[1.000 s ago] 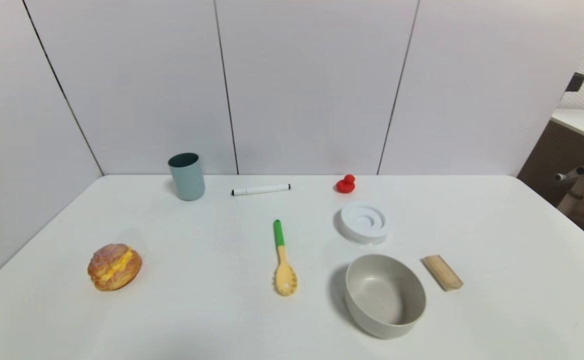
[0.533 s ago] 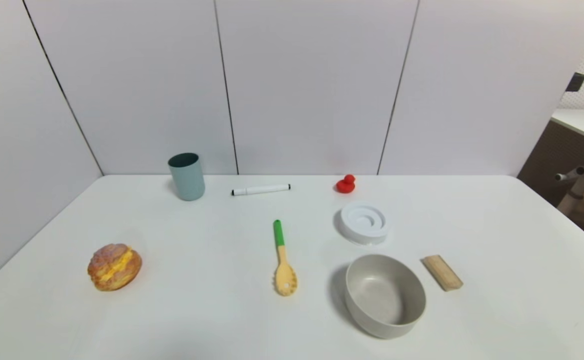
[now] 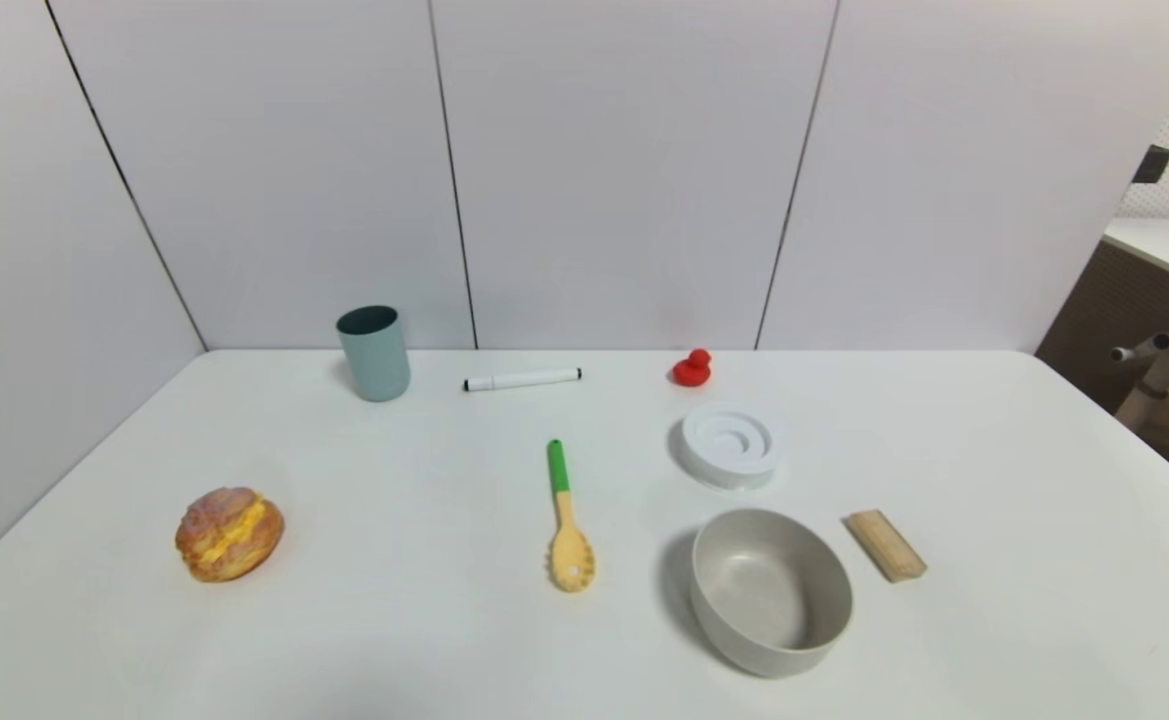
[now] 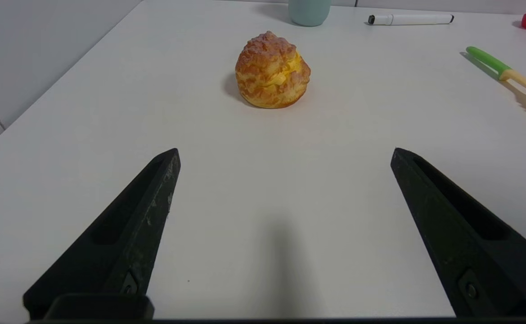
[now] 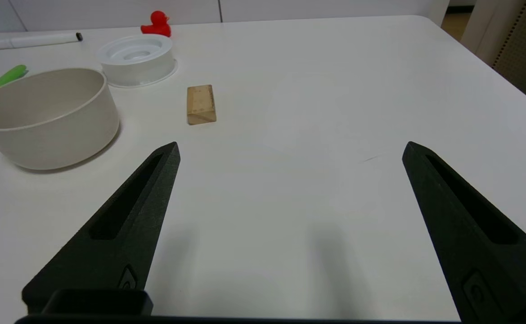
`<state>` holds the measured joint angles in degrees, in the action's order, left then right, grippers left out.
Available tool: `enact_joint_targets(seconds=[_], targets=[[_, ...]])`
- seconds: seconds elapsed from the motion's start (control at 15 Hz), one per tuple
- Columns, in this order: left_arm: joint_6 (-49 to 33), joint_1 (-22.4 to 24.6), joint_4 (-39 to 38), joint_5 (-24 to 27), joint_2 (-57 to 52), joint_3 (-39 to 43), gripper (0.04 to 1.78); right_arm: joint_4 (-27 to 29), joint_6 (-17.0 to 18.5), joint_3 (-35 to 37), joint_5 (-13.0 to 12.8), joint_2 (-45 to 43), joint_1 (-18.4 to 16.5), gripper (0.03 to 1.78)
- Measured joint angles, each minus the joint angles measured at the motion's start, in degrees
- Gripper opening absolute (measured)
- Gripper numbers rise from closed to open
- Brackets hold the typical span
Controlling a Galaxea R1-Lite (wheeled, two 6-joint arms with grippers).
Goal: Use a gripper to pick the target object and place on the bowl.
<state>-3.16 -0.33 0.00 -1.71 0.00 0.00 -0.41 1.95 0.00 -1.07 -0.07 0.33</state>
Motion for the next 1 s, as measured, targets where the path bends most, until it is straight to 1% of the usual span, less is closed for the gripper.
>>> enact_joint_targets(seconds=[0.2,0.4,0.67,0.8,1.0], targets=[[2.26,0.02,0.00,0.23,0.00,0.00,1.69,0.00,-0.02,0.00,0.00,0.00,-0.02,1.71],[2.41,0.00,-0.13,0.13,0.40,0.00,1.69,0.01,-0.02,0.00,0.04,0.00,0.00,1.71],[3.38,-0.02,-5.73,0.15,8.29,-2.06,1.69,0.01,-0.02,0.00,0.00,0.00,0.00,1.71],[3.71,0.00,-6.91,0.13,14.06,-7.13,1.69,0.00,-0.02,0.00,0.02,0.00,0.00,1.71],[4.64,0.02,-6.83,0.17,24.48,-20.58,1.69,0.00,-0.02,0.00,0.04,0.00,0.00,1.71]])
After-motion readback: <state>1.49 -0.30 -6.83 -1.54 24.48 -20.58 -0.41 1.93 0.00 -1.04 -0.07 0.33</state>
